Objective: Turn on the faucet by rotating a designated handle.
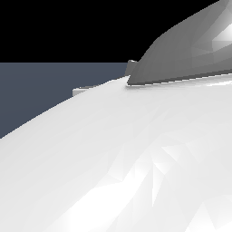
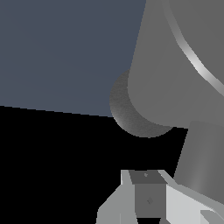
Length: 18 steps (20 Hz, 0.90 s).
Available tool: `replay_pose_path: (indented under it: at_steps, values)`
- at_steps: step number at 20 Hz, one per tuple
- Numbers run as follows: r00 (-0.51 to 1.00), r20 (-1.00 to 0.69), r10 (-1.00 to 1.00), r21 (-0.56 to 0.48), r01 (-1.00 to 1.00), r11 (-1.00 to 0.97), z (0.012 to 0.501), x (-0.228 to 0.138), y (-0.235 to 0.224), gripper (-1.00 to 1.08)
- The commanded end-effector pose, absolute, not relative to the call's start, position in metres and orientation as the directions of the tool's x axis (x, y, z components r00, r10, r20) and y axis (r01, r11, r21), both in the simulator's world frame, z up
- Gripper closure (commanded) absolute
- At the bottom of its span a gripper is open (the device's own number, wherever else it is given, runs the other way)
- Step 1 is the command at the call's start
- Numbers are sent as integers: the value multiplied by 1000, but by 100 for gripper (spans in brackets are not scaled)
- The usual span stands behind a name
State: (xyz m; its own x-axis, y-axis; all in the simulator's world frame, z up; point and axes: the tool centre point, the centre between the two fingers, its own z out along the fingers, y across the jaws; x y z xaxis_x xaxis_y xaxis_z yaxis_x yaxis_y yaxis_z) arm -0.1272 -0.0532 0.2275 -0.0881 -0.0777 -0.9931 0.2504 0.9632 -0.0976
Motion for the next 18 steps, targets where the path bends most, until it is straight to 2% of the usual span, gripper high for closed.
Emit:
replay_pose_path:
  at_steps: [1,18]
  values:
    - [-40,-999,-30,-38,214,976,263,-118,-21,108]
    - [-4,-1000,-17,-17,199,980,286,-108,22,108]
